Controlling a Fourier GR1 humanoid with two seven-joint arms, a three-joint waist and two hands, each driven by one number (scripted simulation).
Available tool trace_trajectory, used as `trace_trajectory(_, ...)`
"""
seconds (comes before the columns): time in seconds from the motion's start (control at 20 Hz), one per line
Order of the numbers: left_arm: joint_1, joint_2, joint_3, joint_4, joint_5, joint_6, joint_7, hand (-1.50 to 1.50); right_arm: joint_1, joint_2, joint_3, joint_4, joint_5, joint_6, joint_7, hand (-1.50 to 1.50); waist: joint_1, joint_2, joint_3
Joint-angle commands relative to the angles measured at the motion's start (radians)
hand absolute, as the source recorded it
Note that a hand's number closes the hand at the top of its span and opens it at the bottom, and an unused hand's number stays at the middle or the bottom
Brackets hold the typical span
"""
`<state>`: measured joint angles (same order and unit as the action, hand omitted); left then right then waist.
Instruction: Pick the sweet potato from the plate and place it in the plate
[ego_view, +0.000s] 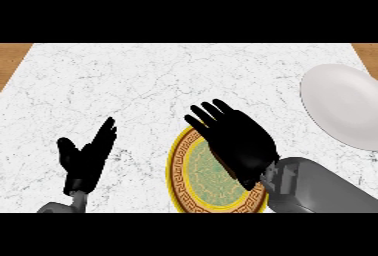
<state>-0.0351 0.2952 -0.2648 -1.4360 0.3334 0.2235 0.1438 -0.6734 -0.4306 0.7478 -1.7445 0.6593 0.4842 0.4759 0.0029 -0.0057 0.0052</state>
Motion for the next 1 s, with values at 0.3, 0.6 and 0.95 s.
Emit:
trace_trajectory(0.3,0.017,-0.017,0.025,0.024,-0.026,-0.028,0.041,0.00,0.168,0.023,-0.001,-0.003,0.104,0.048,-0.026,-1.50,-0.003,0.006,-0.005)
trace_trajectory(0.6,0.059,-0.024,0.040,-0.012,-0.041,-0.059,0.031,0.00,0.185,0.095,0.030,0.078,0.261,-0.018,-0.071,-1.50,0.001,0.006,-0.005)
trace_trajectory(0.95,0.003,-0.051,0.061,0.044,-0.059,-0.064,0.054,0.00,0.181,0.150,0.048,0.101,0.374,0.030,-0.020,-1.50,-0.002,0.006,-0.005)
